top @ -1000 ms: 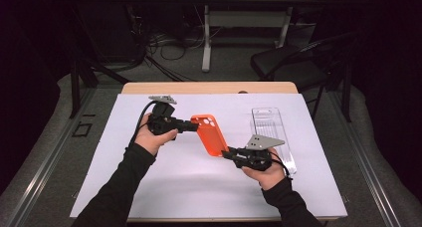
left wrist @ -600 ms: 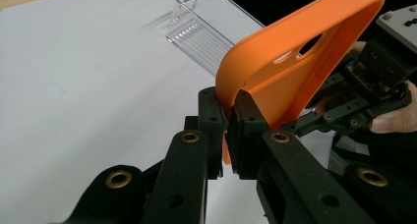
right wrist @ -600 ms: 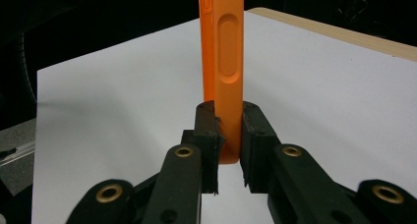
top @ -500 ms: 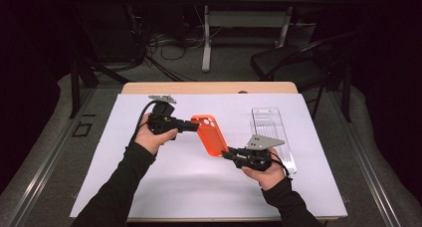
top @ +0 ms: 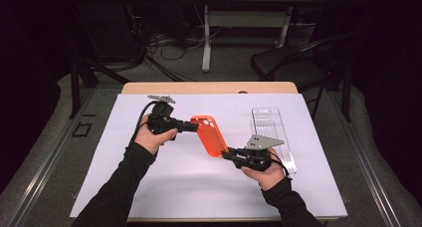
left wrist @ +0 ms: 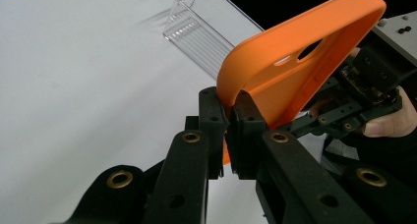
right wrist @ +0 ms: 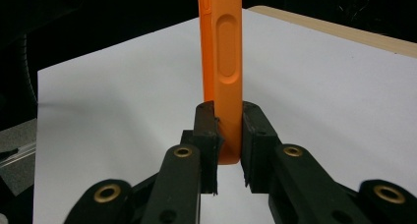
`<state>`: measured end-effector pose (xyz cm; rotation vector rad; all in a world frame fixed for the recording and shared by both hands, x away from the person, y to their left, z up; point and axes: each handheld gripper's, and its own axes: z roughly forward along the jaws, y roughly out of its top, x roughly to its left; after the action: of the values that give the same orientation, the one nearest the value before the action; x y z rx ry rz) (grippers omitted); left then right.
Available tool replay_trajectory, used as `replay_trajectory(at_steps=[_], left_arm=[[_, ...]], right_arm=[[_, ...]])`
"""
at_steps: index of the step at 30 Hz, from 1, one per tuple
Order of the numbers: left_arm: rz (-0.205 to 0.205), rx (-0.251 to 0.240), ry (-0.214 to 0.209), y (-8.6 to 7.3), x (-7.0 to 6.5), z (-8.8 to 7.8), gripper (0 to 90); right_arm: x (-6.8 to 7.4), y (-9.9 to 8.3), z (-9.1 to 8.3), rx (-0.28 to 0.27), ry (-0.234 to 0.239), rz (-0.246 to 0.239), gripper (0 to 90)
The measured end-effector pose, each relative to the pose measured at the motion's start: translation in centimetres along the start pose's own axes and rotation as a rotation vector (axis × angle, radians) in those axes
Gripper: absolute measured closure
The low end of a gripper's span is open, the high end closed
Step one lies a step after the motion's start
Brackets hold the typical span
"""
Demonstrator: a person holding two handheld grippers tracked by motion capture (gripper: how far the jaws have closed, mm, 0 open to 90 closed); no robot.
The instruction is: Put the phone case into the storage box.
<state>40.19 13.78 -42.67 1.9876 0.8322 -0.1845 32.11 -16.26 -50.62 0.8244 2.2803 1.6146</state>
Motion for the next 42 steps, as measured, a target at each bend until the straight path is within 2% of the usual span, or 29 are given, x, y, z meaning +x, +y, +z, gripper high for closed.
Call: replay_trajectory(at_steps=[13, 21, 29, 35, 38, 42], left_arm=[[-0.039, 0.006, 0.006, 0.0, 0.0, 0.1, 86.1], [-0.049, 0.015, 0.017, 0.1, 0.1, 0.2, 86.1], [-0.060, 0.036, 0.046, 0.3, 0.0, 0.5, 86.0], [-0.049, 0.064, 0.092, 0.8, -0.4, 0.6, 86.0], [-0.053, 0.075, 0.093, 1.0, -0.5, 0.7, 85.9], [-0.041, 0.087, 0.131, 1.3, -0.7, 0.8, 85.9]], right_arm=[[0.2, 0.0, 0.0, 0.001, -0.006, 0.003, 76.1], [0.3, 0.1, 0.2, 0.009, -0.013, -0.017, 67.1], [0.1, 0.1, 0.3, 0.002, -0.049, -0.039, 54.7], [0.1, 0.3, 0.1, -0.007, -0.078, -0.083, 53.7], [0.2, 0.4, 0.1, -0.011, -0.093, -0.102, 52.5], [0.2, 0.6, -0.1, -0.009, -0.103, -0.127, 50.4]])
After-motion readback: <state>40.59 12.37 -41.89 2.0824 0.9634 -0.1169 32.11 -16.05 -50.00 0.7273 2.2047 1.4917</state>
